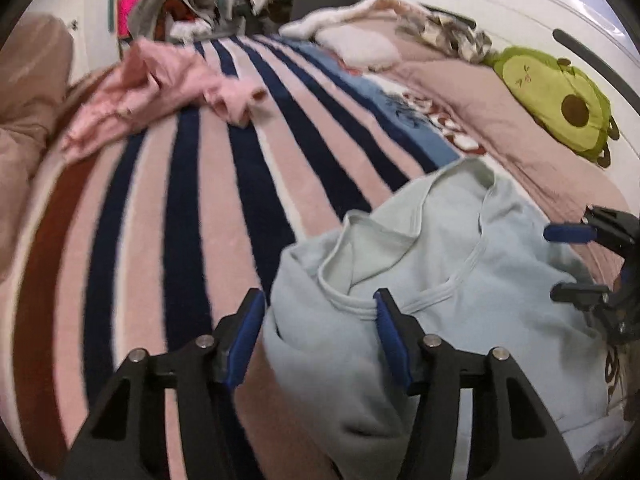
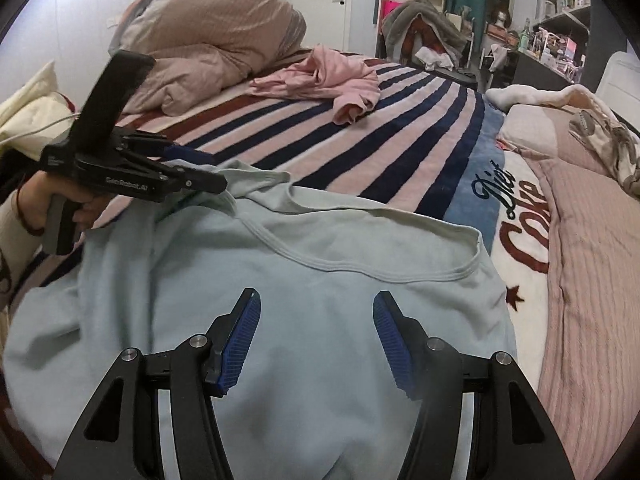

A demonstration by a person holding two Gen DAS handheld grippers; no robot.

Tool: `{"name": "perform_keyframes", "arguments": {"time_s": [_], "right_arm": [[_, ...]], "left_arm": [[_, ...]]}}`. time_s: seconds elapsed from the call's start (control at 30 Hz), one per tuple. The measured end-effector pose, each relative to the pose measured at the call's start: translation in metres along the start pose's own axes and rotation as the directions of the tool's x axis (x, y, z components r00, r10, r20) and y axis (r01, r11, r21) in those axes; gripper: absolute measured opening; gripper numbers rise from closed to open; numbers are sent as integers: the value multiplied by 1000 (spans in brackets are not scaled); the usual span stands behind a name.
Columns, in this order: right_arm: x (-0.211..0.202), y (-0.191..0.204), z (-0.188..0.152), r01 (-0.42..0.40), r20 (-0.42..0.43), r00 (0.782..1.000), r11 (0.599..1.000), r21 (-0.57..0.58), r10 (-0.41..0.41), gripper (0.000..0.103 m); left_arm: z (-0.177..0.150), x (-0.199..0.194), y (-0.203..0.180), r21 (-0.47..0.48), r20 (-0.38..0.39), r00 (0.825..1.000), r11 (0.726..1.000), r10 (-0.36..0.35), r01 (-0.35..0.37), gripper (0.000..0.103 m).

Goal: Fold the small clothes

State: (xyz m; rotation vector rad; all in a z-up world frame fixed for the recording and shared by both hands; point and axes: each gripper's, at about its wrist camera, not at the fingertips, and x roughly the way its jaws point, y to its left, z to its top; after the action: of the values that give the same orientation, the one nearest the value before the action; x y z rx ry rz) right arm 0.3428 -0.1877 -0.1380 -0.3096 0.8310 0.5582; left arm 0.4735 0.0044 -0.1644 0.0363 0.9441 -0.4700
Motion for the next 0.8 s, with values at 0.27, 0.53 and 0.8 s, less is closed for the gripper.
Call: {"name": "perform_keyframes", "arguments": {"time_s": [0.27, 0.53, 0.8], "right_arm": [[14, -8, -7, -13, 6, 1000, 999, 30, 12, 55], [1, -9, -14, -8, 20, 1000, 998, 64, 7, 55], [-19, 16, -39, -83, -13, 996, 992, 93, 85, 54]], "left_arm": [[8, 9, 11, -6, 49, 996, 997, 71, -71, 13], [30, 16, 23, -3, 98, 972, 977, 215, -215, 20], [12, -49, 16, -13, 163, 962, 975, 221, -222, 59]]}}
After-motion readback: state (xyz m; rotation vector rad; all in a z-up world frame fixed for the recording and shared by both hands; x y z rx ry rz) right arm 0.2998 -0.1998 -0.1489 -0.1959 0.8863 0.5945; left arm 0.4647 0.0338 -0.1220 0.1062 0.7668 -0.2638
